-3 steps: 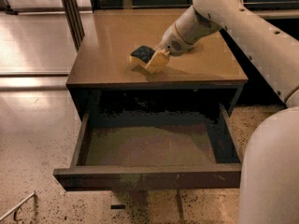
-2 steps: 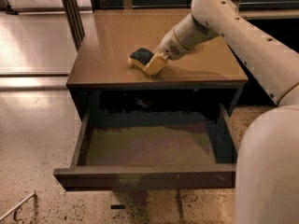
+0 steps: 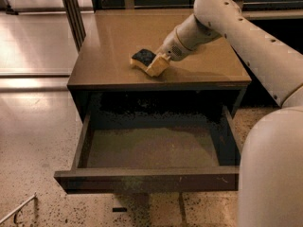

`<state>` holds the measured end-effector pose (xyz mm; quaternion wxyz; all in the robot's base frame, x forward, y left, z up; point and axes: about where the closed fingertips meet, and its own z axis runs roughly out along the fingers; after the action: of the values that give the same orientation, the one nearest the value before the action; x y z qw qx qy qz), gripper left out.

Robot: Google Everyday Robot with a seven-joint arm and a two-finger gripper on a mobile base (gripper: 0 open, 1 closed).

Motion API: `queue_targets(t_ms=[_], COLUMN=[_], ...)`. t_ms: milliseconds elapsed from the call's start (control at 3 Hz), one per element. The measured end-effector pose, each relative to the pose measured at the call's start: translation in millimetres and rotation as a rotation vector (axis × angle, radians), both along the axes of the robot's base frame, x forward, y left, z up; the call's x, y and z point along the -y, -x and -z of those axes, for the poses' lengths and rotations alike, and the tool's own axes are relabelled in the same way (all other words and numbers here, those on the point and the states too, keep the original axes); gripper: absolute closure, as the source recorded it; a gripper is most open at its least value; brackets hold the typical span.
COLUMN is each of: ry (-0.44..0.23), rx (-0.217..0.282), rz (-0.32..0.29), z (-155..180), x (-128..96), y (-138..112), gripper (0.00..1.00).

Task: Pick sponge from top drawer and place on counter

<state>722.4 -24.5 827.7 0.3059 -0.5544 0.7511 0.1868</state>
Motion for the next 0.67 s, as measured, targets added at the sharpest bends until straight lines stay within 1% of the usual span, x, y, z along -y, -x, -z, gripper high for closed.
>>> queue_targets(t_ms=[667], ry=[0.0], rx=[0.0], rz=[0.0], z=[0.0], x=[0.0], y=[0.0], gripper=[0.13])
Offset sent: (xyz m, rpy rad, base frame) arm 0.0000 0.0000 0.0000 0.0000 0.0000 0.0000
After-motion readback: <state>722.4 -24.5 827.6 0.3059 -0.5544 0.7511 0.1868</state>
